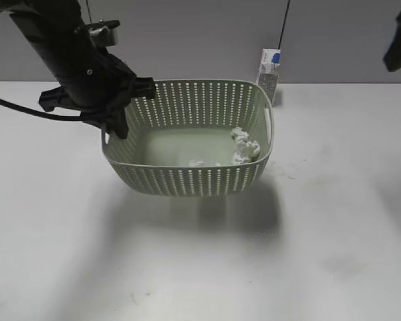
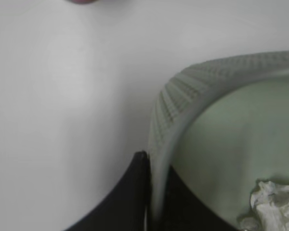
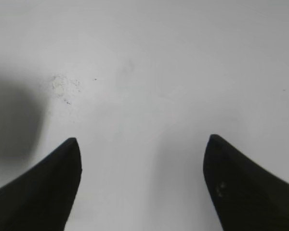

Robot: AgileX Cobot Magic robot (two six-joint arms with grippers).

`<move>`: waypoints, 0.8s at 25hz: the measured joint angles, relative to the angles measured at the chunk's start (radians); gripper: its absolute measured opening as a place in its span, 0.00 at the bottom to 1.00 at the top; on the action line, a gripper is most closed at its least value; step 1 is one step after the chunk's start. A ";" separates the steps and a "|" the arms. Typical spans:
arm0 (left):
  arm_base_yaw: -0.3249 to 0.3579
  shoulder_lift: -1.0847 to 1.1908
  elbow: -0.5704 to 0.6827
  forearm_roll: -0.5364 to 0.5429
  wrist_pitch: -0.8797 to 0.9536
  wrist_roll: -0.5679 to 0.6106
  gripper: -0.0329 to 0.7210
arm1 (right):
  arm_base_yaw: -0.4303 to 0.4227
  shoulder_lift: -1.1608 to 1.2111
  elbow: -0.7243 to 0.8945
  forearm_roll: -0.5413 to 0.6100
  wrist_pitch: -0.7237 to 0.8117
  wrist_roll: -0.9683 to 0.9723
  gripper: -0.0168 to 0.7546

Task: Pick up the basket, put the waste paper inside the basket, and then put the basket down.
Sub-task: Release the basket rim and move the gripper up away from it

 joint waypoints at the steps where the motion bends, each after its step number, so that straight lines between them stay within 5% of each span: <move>1: 0.000 0.000 0.000 -0.012 -0.005 0.000 0.04 | -0.010 -0.047 0.022 -0.018 0.006 -0.002 0.79; 16: 0.000 0.162 0.000 -0.115 -0.084 0.000 0.06 | -0.014 -0.853 0.610 -0.061 -0.017 0.044 0.79; 20: 0.000 0.162 0.000 -0.114 -0.107 0.000 0.31 | -0.014 -1.064 0.777 -0.062 -0.018 0.067 0.79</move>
